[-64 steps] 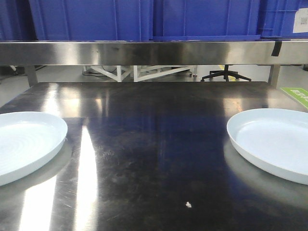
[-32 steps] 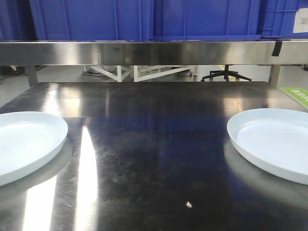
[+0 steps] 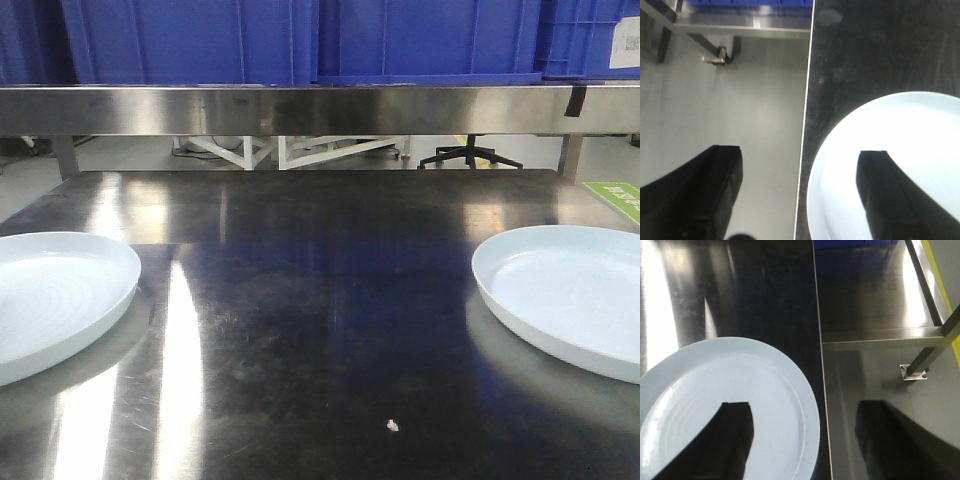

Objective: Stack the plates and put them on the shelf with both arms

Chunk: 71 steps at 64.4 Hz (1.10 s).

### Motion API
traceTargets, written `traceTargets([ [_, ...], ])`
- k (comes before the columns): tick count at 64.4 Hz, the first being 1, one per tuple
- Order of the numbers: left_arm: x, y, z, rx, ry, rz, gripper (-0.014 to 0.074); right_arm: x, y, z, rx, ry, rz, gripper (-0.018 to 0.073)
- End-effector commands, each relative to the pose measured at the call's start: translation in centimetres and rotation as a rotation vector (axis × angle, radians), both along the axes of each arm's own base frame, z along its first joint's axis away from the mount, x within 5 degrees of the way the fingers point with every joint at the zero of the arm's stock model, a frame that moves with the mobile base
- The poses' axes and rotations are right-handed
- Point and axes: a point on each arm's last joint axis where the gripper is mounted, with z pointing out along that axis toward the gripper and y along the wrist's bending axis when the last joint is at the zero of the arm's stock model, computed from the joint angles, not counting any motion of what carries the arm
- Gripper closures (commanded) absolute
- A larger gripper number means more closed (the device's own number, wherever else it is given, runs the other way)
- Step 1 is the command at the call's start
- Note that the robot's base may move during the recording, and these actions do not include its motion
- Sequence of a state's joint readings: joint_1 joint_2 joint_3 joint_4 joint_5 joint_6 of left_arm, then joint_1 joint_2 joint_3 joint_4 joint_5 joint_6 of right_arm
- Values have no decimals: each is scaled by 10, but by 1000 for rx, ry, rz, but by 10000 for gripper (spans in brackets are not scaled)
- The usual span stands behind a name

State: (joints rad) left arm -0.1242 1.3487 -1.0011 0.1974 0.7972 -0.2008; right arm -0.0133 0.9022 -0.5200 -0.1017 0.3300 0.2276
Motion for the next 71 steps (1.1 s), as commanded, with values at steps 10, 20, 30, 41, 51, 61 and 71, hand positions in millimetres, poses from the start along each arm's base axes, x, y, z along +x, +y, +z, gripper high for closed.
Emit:
traceTargets([
  [10,20,1,-8,-3,-12,13,70,6,0,18,-22,-107,17,20],
  [20,21,5,-16,-9,43,39,70,6,0,18,-22,-101,16,20],
  [30,16,6,-25,-7,77,41,70,6,0,18,-22,-101,16,20],
  [41,10,6,-40,-8,103,36,70,6,0,18,-22,-101,16,20],
  [51,8,5,-47,-24,97,34,70,6,0,18,-22,-101,16,20],
  [61,9,4,-48,-28,76,29,70,6,0,18,-22,-101,16,20],
  [71,9,4,-49,-29,76,29,70,6,0,18,-22,-101,16,20],
])
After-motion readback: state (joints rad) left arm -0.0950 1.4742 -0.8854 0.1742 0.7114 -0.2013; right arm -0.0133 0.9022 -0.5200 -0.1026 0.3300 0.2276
